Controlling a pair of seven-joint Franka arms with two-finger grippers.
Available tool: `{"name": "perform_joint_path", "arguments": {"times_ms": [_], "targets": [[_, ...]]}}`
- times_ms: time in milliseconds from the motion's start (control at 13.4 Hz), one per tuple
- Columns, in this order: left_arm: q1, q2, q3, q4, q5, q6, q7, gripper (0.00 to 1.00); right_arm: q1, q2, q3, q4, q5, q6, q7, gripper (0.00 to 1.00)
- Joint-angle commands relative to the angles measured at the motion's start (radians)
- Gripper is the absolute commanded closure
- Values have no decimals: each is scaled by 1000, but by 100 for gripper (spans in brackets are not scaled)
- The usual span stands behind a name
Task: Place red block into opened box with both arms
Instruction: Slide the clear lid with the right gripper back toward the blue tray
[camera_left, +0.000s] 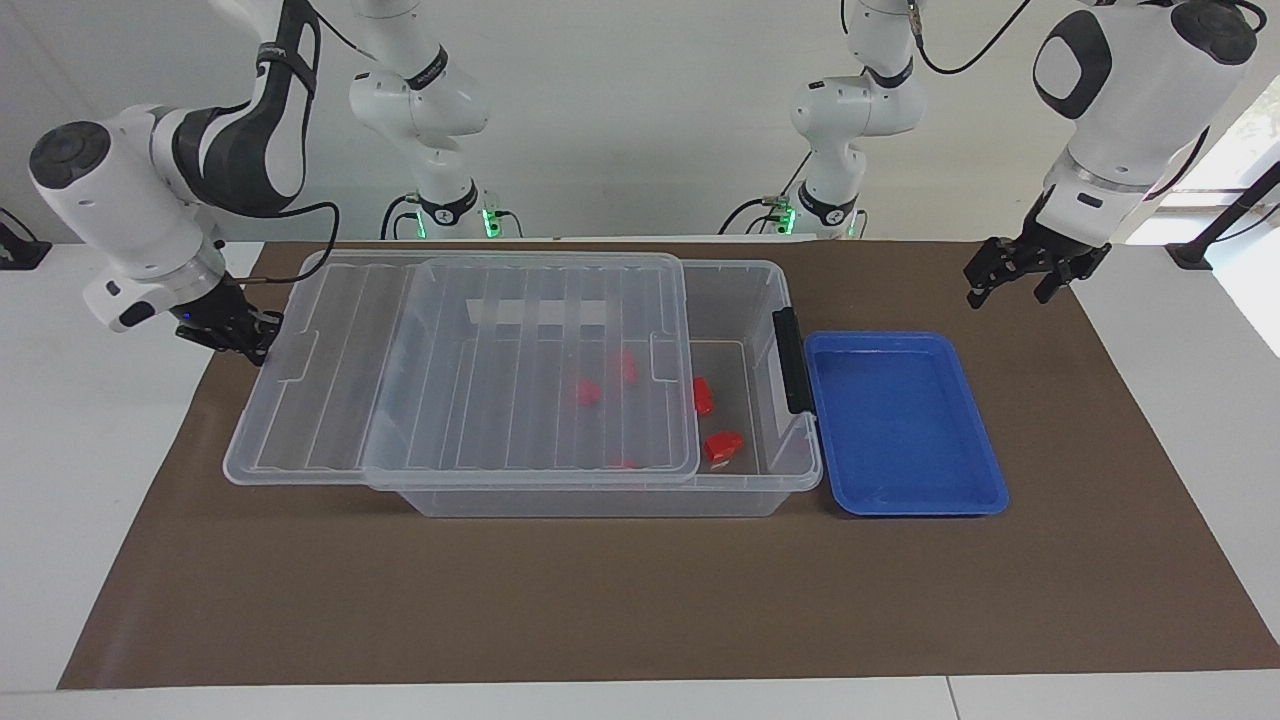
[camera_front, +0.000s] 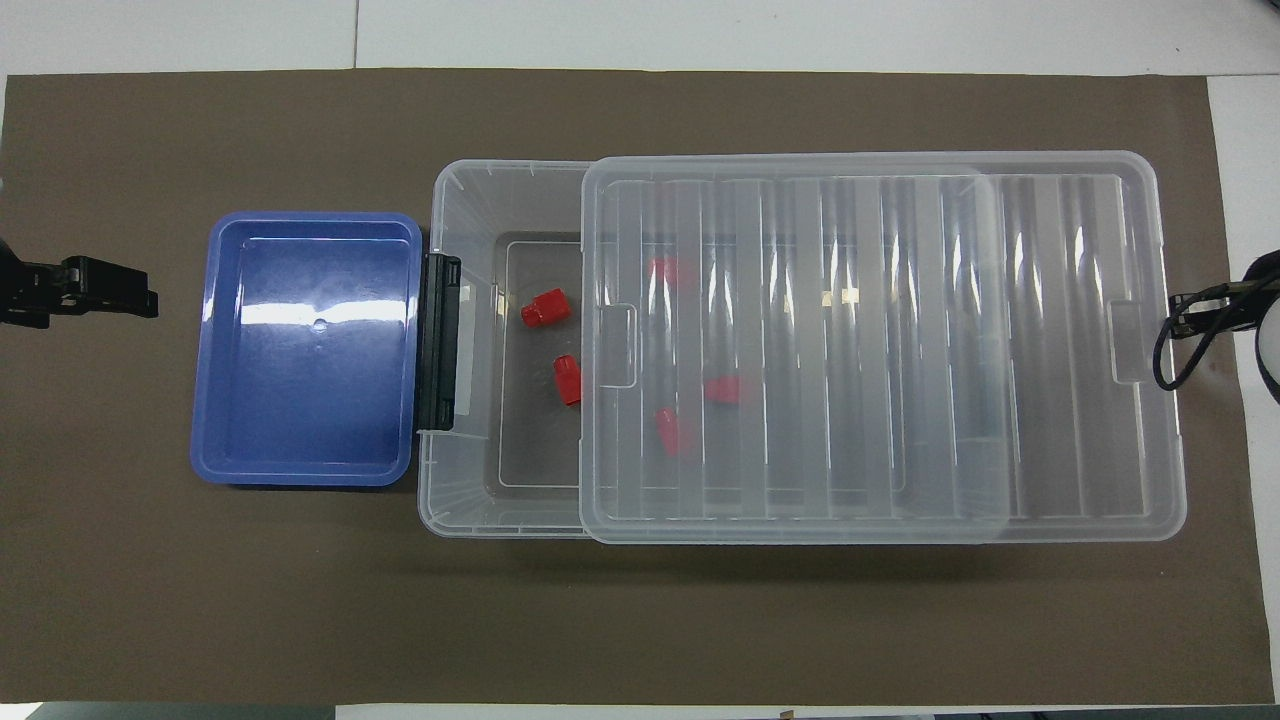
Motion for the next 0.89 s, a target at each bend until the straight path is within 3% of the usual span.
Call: {"name": "perform_joint_path", "arguments": {"times_ms": [0, 818], "targets": [[2, -19, -4, -6, 0, -13, 7, 0, -5, -18, 46, -26, 6, 19, 66, 100], [6, -19, -4, -6, 0, -11, 7, 0, -5, -20, 153, -54, 14, 37, 227, 100]]}}
